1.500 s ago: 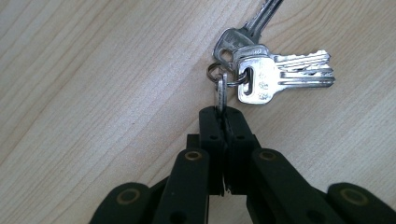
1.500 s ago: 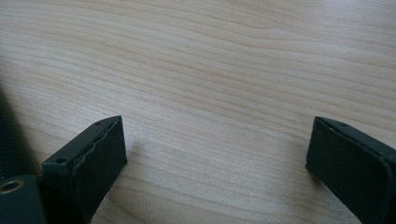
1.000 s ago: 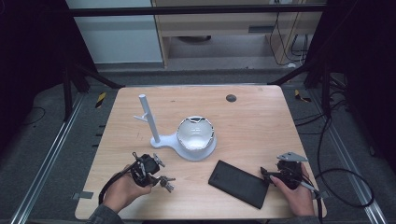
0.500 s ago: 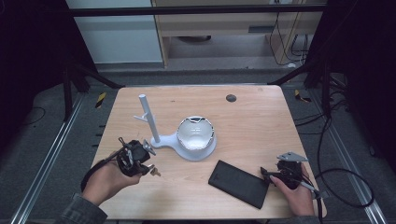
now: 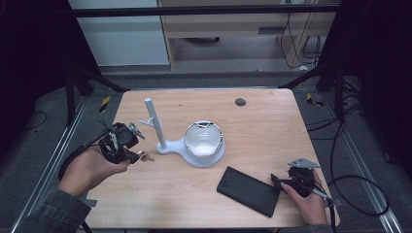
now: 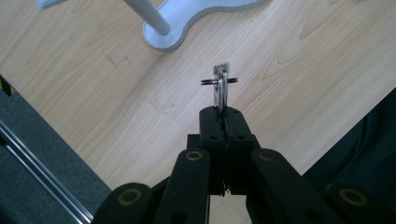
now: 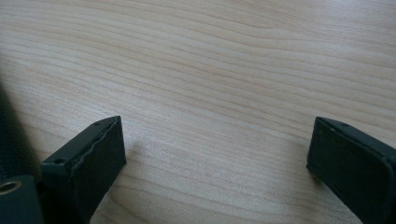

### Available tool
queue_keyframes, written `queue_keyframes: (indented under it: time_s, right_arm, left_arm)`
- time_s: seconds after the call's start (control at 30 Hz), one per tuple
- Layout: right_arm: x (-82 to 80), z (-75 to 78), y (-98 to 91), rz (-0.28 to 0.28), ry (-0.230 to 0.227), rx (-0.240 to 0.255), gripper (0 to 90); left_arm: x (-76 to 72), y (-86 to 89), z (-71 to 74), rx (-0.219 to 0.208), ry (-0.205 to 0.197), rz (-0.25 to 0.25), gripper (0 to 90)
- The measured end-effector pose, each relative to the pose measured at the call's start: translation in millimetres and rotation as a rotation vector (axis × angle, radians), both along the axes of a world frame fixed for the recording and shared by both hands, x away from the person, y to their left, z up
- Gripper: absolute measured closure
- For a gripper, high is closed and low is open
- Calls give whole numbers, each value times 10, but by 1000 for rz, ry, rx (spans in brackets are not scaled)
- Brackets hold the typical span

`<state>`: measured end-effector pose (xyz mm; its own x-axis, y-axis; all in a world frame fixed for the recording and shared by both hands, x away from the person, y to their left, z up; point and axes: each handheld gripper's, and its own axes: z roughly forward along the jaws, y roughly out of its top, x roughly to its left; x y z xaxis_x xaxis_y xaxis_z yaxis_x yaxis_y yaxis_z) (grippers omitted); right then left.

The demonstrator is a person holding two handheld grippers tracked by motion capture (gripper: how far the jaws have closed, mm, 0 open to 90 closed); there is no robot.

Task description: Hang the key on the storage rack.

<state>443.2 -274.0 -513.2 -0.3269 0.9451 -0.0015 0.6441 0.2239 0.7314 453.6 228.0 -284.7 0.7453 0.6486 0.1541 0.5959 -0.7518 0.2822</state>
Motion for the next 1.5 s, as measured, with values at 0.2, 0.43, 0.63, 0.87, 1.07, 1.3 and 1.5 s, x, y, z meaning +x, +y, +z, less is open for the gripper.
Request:
queue_keyframes:
  time_s: [0.2, 0.43, 0.63, 0.87, 1.07, 1.3, 1.5]
  right_arm:
    - [0, 0, -1, 1, 0, -1, 44]
    - [1, -1, -1, 2, -2, -2, 44]
    - [1, -1, 1, 2, -1, 0, 41]
    - [-1, 2, 1, 1, 2, -1, 40]
    - [0, 0, 2, 2, 1, 0, 40]
    - [0, 0, 2, 2, 1, 0, 40]
    - [0, -1, 2, 2, 1, 0, 40]
  left_arm:
    - [45, 26, 116, 1, -15, 16, 881]
    - [140, 57, 262, -24, -39, 52, 881]
    - [254, 26, 308, -9, -45, 65, 880]
    - [366, -45, 346, 8, -63, 83, 880]
    - [466, -97, 390, 13, -63, 94, 880]
    - [524, -168, 434, 16, -70, 89, 880]
    - [544, -175, 426, 22, -65, 92, 880]
